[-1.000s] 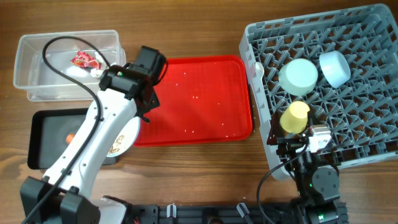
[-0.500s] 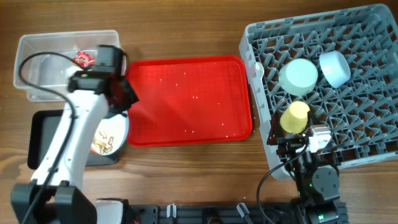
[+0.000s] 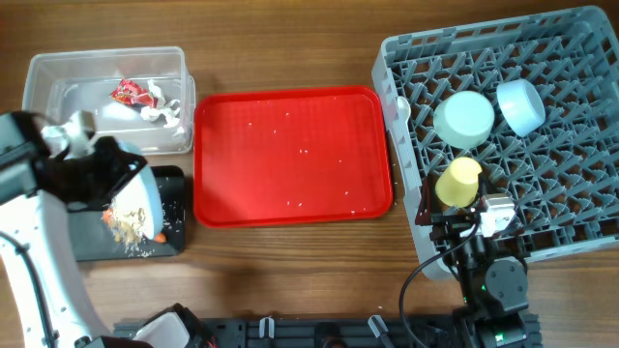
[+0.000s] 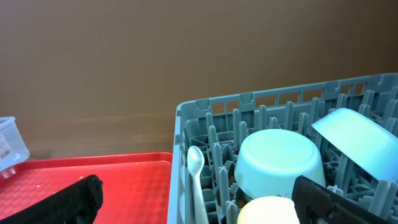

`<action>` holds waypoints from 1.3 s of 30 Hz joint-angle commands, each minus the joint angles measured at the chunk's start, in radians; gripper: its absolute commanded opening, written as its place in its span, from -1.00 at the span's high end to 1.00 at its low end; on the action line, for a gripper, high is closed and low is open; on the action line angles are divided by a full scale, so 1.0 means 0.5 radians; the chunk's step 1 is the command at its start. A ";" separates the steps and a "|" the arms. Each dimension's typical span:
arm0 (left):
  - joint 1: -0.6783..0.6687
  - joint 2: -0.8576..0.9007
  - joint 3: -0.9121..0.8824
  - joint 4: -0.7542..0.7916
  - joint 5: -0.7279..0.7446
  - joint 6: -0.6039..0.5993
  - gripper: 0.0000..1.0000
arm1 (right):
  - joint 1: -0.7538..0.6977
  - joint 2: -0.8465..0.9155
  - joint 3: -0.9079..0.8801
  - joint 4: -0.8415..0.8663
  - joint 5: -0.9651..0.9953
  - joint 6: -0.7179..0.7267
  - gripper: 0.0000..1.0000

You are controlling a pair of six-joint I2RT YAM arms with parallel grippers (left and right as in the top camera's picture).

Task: Sort waste into correct bins and load items into the dishwasher rack
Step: 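Tip the plate over the black tray to dump the rice, then carry the empty plate with the left gripper and stand it in the rack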

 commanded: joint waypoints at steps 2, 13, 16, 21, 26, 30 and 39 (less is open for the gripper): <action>0.323 -0.022 -0.105 -0.002 0.740 0.417 0.92 | -0.008 -0.012 -0.002 0.009 -0.008 0.008 -1.00; 0.935 -0.022 -0.234 -0.364 1.389 1.067 0.92 | -0.008 -0.012 -0.002 0.009 -0.008 0.008 -1.00; 0.982 -0.022 -0.234 -0.391 1.418 1.152 0.92 | -0.008 -0.012 -0.002 0.009 -0.008 0.008 -0.99; 0.965 -0.022 -0.234 -0.404 1.456 1.228 0.92 | -0.008 -0.012 -0.002 0.009 -0.008 0.008 -0.99; 0.947 -0.016 -0.275 -0.369 1.367 1.215 0.91 | -0.008 -0.012 -0.002 0.009 -0.008 0.008 -0.99; 0.855 -0.027 -0.290 -0.392 1.518 1.164 0.92 | -0.008 -0.012 -0.002 0.009 -0.008 0.008 -0.99; -0.018 -0.077 -0.290 0.471 1.419 0.400 0.92 | -0.008 -0.012 -0.002 0.009 -0.008 0.007 -0.99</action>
